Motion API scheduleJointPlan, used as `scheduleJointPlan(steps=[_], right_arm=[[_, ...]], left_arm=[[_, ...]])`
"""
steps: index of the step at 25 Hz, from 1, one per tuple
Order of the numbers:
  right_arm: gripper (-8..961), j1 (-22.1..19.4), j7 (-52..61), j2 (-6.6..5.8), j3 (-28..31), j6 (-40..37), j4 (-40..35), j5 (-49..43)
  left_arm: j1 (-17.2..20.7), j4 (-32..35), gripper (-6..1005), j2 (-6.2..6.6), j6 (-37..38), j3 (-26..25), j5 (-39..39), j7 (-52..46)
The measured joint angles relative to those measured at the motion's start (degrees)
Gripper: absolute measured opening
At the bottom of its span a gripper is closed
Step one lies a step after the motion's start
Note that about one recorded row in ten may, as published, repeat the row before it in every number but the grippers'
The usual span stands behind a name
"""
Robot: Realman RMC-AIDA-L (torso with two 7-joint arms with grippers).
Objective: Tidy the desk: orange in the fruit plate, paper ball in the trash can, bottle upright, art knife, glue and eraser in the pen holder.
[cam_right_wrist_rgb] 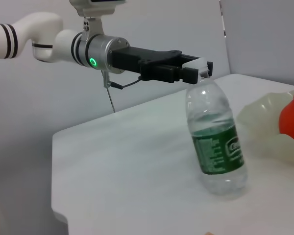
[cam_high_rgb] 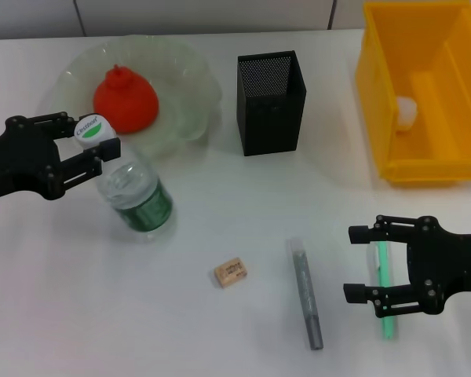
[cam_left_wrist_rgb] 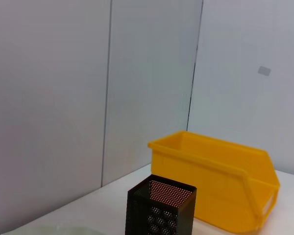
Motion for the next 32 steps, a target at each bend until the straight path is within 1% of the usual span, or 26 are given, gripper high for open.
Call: scheduleJointPlan(steps=[8,19,32], right_arm=[[840,0.07,0.04,0.0,-0.09,-0.56,-0.08,0.0],[839,0.53,0.04,0.0,-0.19,-0.78,0.27,-0.14],[838,0.63,0.95,-0.04,0.04,-1.24,-0.04,-0.44]], left_arm=[[-0.33,-0.16,447,-0.05,0.51,-0.23,-0.71,2.25],[-0.56,-1.01,445,-0.4,0.81,0.12,-0.98,8.64],[-0.78,-1.33,555,-0.28,1.1,0.31,-5.07,8.7]])
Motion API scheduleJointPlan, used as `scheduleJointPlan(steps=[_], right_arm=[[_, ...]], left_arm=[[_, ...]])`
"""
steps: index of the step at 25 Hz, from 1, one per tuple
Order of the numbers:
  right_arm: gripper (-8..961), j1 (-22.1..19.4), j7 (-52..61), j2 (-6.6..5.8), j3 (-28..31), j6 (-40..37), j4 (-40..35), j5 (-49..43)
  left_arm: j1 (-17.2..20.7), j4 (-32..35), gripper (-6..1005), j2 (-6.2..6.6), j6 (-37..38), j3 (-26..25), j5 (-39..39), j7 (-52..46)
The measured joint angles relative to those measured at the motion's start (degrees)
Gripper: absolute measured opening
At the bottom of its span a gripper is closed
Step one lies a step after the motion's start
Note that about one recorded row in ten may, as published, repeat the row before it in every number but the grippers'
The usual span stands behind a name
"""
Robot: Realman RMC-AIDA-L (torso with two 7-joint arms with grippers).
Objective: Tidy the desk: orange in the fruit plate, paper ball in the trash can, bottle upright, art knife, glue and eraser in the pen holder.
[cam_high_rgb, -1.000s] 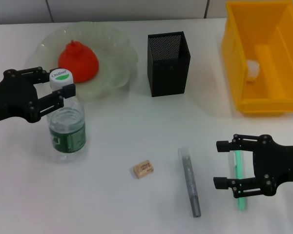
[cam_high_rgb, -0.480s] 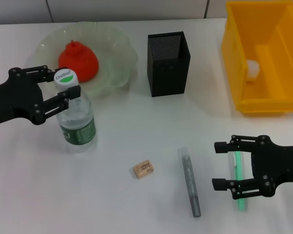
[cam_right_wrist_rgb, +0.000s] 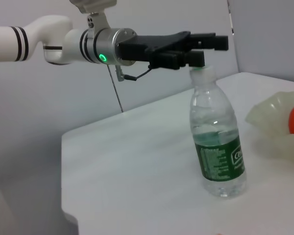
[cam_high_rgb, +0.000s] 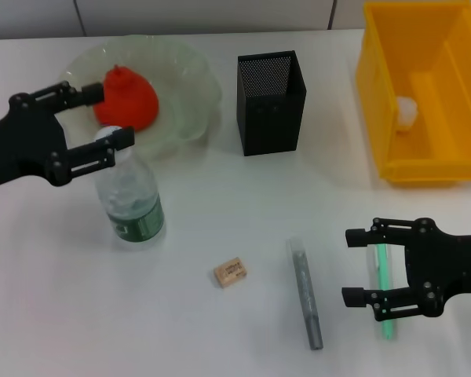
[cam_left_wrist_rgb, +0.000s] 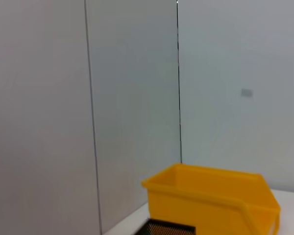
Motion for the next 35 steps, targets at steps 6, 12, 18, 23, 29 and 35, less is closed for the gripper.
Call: scheduleJointPlan(steps=[6,12,18,23,29,35], right_arm=[[838,-0.75,11.86,0.15,1.57,-1.65,-9.24,0.09],[838,-0.59,32.69,0.17,1.41,-2.16,-26.27,-3.86],[837,5.33,54.39,0.27,-4.69,-3.33,-42.79,-19.35],[837,11.73,68.68,0.16,-15.74,-3.04,-45.03,-31.65],[837,14.49,78.02,0.34,-27.35,-0.14,-42.21,-42.45],[835,15.0,83.44,0.45,-33.81,2.16,-37.75,-48.37]], left_arm=[[3.13,4.03,799,0.12,2.66,-4.69,-1.61,-0.56],[8.18,0.53,805,0.12,7.0,-4.19,-2.16,5.6],[7.68,-8.16,800,0.15,10.75,2.84,-0.95,13.77],[3.64,-14.76,800,0.02,10.51,4.27,3.21,14.05],[2.04,-17.09,800,0.05,10.38,4.74,4.25,14.12],[1.51,-17.57,800,0.06,10.33,4.9,4.4,14.26]])
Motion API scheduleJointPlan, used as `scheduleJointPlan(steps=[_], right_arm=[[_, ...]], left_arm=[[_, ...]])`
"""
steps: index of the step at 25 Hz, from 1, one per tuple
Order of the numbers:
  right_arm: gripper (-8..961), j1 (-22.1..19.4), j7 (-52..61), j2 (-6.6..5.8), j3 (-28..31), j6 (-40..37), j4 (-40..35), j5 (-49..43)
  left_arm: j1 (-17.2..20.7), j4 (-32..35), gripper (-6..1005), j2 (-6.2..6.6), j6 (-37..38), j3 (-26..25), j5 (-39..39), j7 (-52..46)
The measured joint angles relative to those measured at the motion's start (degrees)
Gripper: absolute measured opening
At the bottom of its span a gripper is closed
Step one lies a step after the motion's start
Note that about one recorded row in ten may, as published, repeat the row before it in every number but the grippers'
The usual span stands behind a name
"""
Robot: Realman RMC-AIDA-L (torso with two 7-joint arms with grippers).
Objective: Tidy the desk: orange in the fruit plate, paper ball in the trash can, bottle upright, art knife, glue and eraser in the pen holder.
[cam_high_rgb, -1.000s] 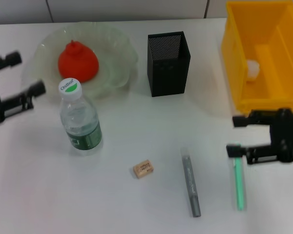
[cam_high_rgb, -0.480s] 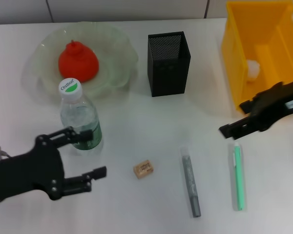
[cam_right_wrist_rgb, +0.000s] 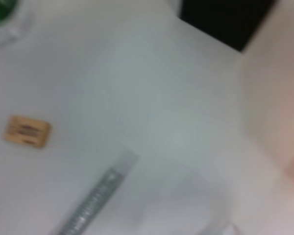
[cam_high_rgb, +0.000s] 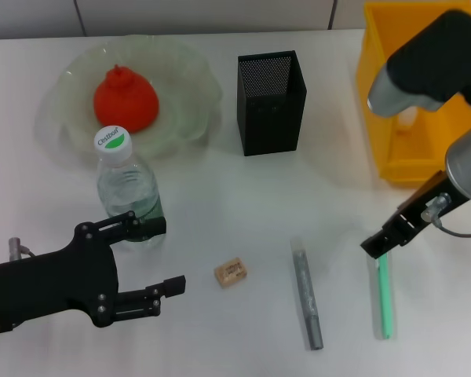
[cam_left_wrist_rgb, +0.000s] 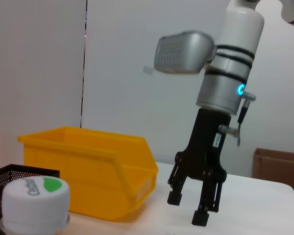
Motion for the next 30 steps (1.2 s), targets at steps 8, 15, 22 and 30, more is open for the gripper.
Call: scheduleJointPlan(steps=[8,15,22,30], right_arm=[[834,-0.78,3.49,0.2,-1.42,3.21,4.55,-1.58],[802,-0.79,4.48,0.21,-2.13,6.18,8.54,-1.12],[719,-0.01,4.37,0.08,-2.17,8.6,12.13,1.04],[356,0.17,3.28,0.03,-2.24,9.29,13.05,1.05]], left_arm=[[-0.34,-0.92,800,0.03,-0.71,0.0,0.23,0.09],[-0.83,-2.33,800,0.13,-0.85,0.0,0.25,0.61],[-0.86,-2.38,800,0.13,-0.85,0.0,0.24,0.67],[-0.96,-2.39,800,0.14,-0.86,-0.14,0.24,0.67]])
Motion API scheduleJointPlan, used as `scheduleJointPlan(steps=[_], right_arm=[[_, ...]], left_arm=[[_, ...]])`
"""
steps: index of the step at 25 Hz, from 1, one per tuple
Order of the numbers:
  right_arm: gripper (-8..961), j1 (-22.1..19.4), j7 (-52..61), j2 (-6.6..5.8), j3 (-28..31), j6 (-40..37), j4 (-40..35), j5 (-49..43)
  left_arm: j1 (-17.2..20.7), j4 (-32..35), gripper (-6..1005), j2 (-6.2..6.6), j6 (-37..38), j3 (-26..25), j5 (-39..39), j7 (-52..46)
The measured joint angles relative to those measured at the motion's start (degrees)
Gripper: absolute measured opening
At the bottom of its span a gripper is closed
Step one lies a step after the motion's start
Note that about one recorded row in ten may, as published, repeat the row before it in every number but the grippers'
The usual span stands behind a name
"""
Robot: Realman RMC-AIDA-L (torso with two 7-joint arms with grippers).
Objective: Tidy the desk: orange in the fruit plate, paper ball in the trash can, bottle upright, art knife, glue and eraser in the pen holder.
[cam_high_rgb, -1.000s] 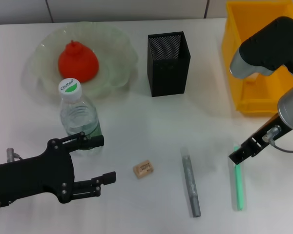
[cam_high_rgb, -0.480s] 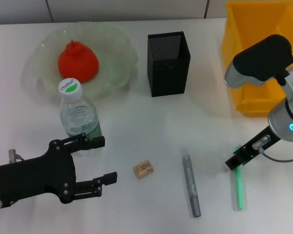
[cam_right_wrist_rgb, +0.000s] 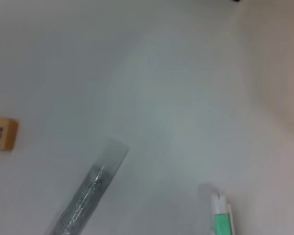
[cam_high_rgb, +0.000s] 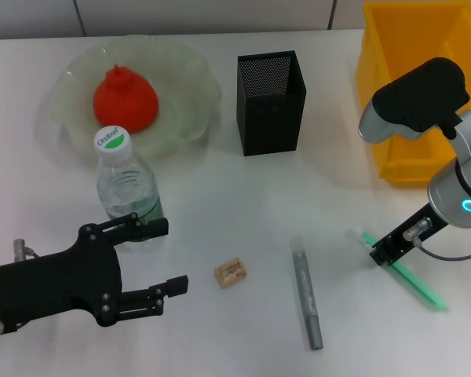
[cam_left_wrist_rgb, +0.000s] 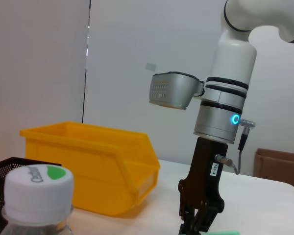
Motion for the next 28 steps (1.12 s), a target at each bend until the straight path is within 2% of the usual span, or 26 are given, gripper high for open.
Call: scheduleJointPlan(steps=[5,11,13,14,16,17,18,20,22,23,24,26,27,28], right_arm=[[129,-0.25,-1.09,0.0,-0.11,0.06,-0.33,0.06],[130,-1.33,-4.51,-0.32,2.06,-0.06,-2.73,4.96],[130,-3.42,-7.2,-0.37,7.26,-0.49,-8.26,8.32],[130,-3.42,-7.2,-0.37,7.26,-0.49,-8.26,8.32],[130,-5.46,-10.7,-0.22,13.8,-0.55,-13.92,12.95],[130,-5.46,-10.7,-0.22,13.8,-0.55,-13.92,12.95],[130,-6.95,-14.9,-0.1,19.01,1.18,-16.84,19.41],[129,-7.56,-16.71,-0.07,20.82,2.34,-17.35,22.16],[129,-9.12,-22.84,-0.04,24.45,7.08,-17.18,31.46],[129,-10.34,-29.49,-0.06,25.18,12.87,-15.04,39.03],[130,-10.34,-29.49,-0.06,25.18,12.87,-15.04,39.03],[130,-11.08,-38.14,-0.08,25.03,18.78,-11.56,45.44],[130,-11.22,-44.07,-0.09,24.86,21.91,-8.84,49.47],[130,-10.52,-55.15,-0.08,24.44,25.2,-2.9,57.26]], left_arm=[[0.01,0.0,800,0.0,-0.06,-0.26,0.0,0.0],[-0.05,-0.63,800,0.0,0.08,0.1,-0.01,0.0],[-0.12,-0.78,800,0.0,0.62,0.15,0.03,0.0],[-0.12,-0.78,800,0.0,0.62,0.15,0.03,0.0],[-0.03,-0.79,800,0.02,1.08,0.14,0.07,0.0],[-0.03,-0.79,800,0.02,1.08,0.14,0.07,0.0],[-0.03,-0.82,800,0.03,1.19,0.14,0.1,0.0],[-0.08,-0.96,800,0.01,1.21,0.13,0.12,0.0],[-0.24,-1.25,800,-0.03,1.19,0.13,0.14,0.0],[-0.35,-1.49,800,-0.04,1.12,0.16,0.16,0.08],[-0.35,-1.49,800,-0.04,1.12,0.16,0.16,0.08],[-0.35,-1.49,800,-0.04,1.13,0.19,0.16,0.35],[-0.37,-1.52,800,-0.03,1.12,0.21,0.17,0.53],[-0.45,-1.55,800,-0.02,1.04,0.22,0.18,0.56]])
